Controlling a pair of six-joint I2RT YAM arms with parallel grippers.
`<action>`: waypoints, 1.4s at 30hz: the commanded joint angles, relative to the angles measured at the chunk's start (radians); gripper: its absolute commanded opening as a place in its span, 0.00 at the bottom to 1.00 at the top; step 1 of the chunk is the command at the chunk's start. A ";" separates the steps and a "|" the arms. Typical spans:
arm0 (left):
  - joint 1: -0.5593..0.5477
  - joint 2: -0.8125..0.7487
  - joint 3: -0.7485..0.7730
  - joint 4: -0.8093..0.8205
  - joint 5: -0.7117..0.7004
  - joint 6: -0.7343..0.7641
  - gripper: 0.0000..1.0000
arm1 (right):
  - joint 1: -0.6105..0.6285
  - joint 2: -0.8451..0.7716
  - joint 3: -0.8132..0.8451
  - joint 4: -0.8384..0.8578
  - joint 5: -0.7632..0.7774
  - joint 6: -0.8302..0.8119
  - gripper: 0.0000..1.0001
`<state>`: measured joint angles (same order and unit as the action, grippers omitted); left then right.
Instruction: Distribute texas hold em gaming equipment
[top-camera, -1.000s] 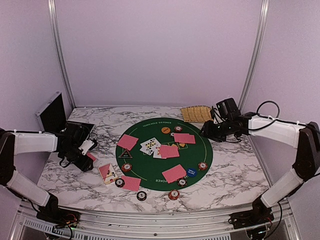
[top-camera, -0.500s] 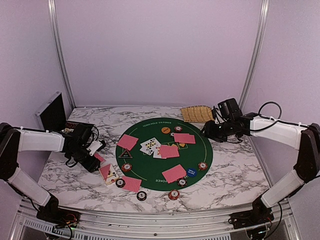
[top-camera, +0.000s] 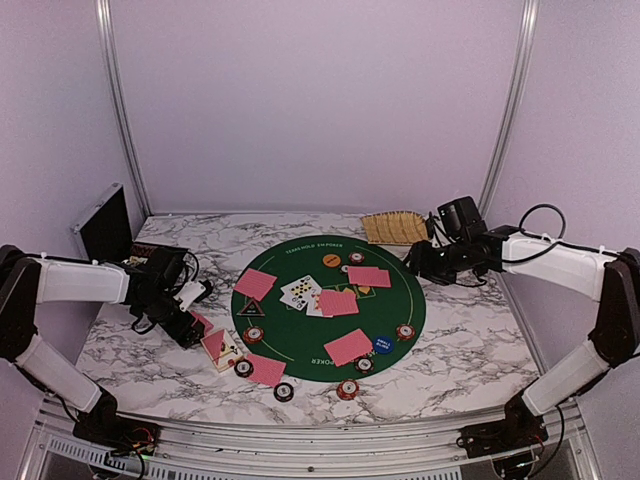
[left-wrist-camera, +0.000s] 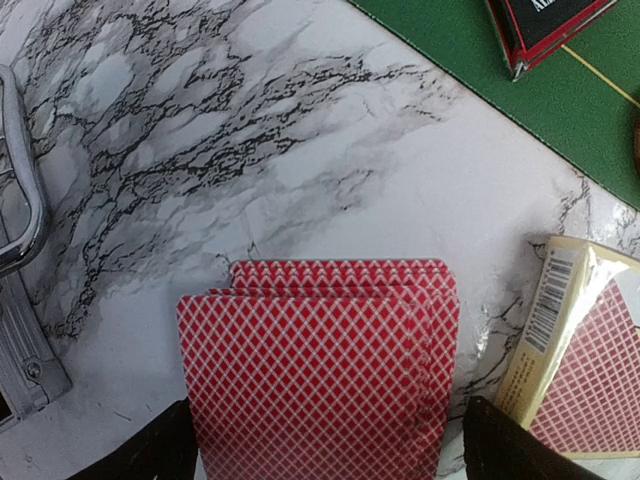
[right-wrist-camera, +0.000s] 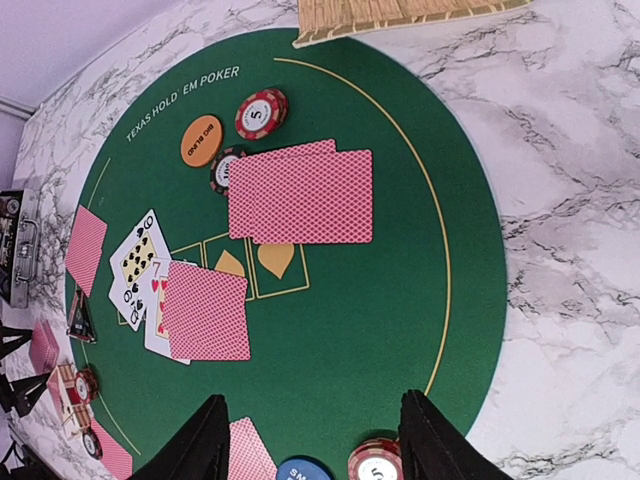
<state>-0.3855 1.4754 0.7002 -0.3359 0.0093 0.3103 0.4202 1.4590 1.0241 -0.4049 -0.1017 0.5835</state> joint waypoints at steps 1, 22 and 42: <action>-0.006 -0.004 -0.003 -0.050 0.013 0.022 0.95 | -0.011 -0.028 0.017 -0.014 0.017 0.003 0.57; 0.126 -0.153 0.221 -0.146 -0.043 0.025 0.99 | -0.048 -0.075 0.013 -0.038 0.333 -0.052 0.99; 0.438 -0.097 -0.200 0.870 0.176 -0.235 0.99 | -0.127 -0.270 -0.700 1.175 0.980 -0.464 0.99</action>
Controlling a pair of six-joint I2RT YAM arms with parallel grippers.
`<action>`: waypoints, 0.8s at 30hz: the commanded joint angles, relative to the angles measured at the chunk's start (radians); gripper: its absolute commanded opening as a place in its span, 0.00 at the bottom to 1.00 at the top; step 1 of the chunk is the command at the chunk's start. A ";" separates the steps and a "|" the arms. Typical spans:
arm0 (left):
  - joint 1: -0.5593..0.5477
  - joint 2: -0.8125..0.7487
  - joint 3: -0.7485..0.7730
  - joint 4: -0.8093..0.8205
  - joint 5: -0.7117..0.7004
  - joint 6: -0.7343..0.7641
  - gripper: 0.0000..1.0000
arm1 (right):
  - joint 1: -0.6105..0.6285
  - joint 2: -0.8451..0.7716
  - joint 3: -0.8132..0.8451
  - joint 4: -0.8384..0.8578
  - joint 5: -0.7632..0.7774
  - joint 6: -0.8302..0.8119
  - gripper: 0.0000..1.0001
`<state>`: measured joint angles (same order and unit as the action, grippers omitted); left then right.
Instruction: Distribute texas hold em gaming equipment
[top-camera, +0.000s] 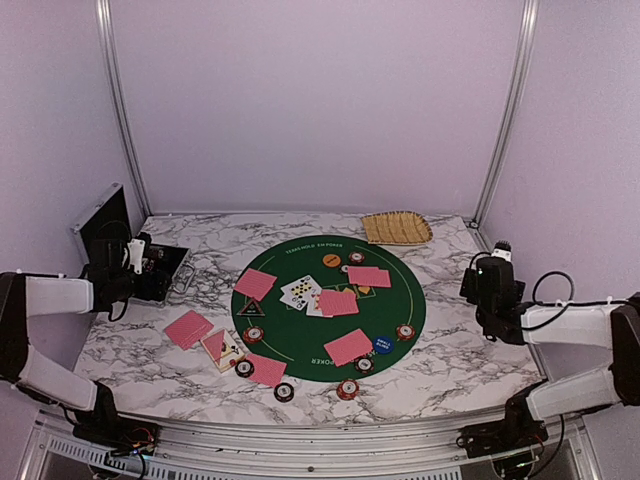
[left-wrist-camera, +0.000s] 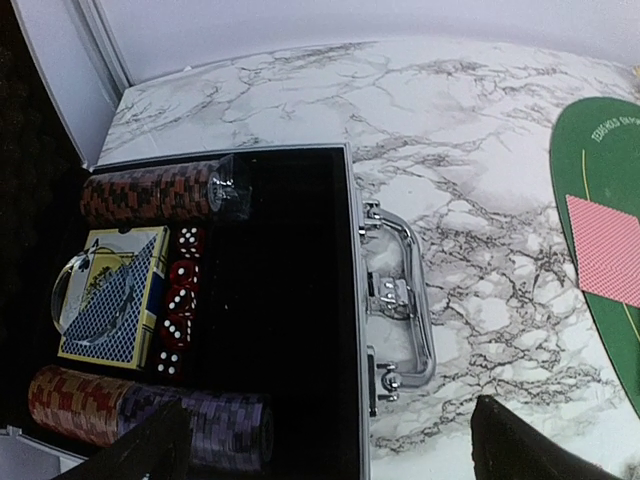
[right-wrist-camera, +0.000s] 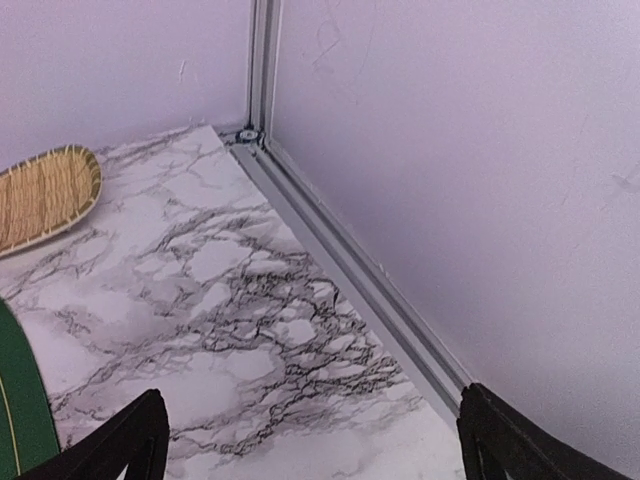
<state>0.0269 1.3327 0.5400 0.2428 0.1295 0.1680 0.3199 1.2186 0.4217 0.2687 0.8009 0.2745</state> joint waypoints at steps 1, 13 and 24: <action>0.030 0.056 -0.058 0.343 0.050 -0.094 0.99 | -0.034 -0.017 -0.131 0.595 0.060 -0.199 0.99; 0.035 0.169 -0.261 0.945 -0.009 -0.160 0.99 | -0.088 0.230 -0.284 1.184 -0.144 -0.419 0.99; 0.034 0.210 -0.287 1.026 -0.048 -0.199 0.99 | -0.165 0.417 -0.305 1.389 -0.418 -0.433 0.99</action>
<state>0.0589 1.5368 0.2401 1.1969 0.1032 -0.0193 0.1673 1.6333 0.1104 1.5368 0.4816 -0.1478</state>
